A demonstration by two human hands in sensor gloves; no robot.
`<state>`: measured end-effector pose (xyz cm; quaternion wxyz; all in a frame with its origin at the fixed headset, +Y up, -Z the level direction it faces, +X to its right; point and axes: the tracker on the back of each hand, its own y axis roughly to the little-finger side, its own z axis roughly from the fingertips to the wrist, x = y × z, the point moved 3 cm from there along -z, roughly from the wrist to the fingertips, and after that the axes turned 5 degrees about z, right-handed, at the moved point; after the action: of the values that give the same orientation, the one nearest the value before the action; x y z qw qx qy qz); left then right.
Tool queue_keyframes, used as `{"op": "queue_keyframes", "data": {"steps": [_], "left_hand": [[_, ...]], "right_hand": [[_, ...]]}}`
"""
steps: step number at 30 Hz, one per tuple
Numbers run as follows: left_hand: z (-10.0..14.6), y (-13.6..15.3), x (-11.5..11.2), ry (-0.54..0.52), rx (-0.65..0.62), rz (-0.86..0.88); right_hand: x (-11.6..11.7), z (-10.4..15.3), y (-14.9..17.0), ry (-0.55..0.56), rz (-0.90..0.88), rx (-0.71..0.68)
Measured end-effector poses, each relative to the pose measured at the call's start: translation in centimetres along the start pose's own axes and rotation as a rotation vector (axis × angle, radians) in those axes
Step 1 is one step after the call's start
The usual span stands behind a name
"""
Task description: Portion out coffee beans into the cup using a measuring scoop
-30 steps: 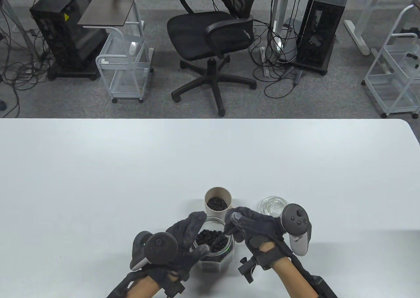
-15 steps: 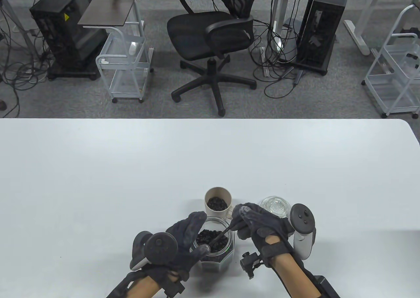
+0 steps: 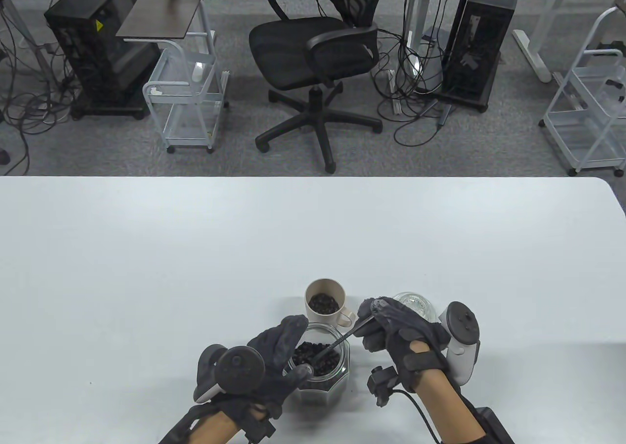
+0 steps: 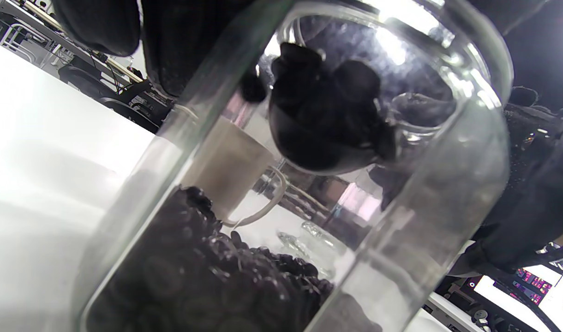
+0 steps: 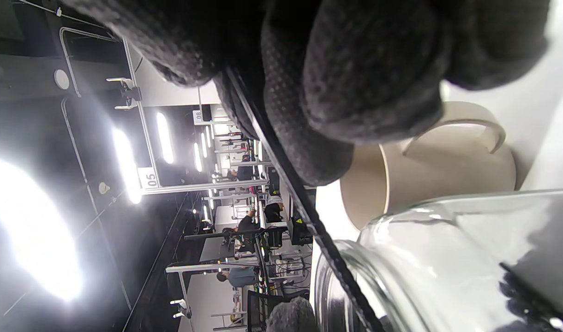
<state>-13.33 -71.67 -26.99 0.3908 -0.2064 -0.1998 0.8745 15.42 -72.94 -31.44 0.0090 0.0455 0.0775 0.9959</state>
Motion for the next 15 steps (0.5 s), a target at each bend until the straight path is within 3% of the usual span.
{"op": "queue_keyframes", "data": {"steps": [15], "left_hand": [[0.0,0.0,0.0,0.0,0.0,-0.001]], "right_hand": [[-1.7,-0.4,0.3,0.04,-0.061,0.028]]}}
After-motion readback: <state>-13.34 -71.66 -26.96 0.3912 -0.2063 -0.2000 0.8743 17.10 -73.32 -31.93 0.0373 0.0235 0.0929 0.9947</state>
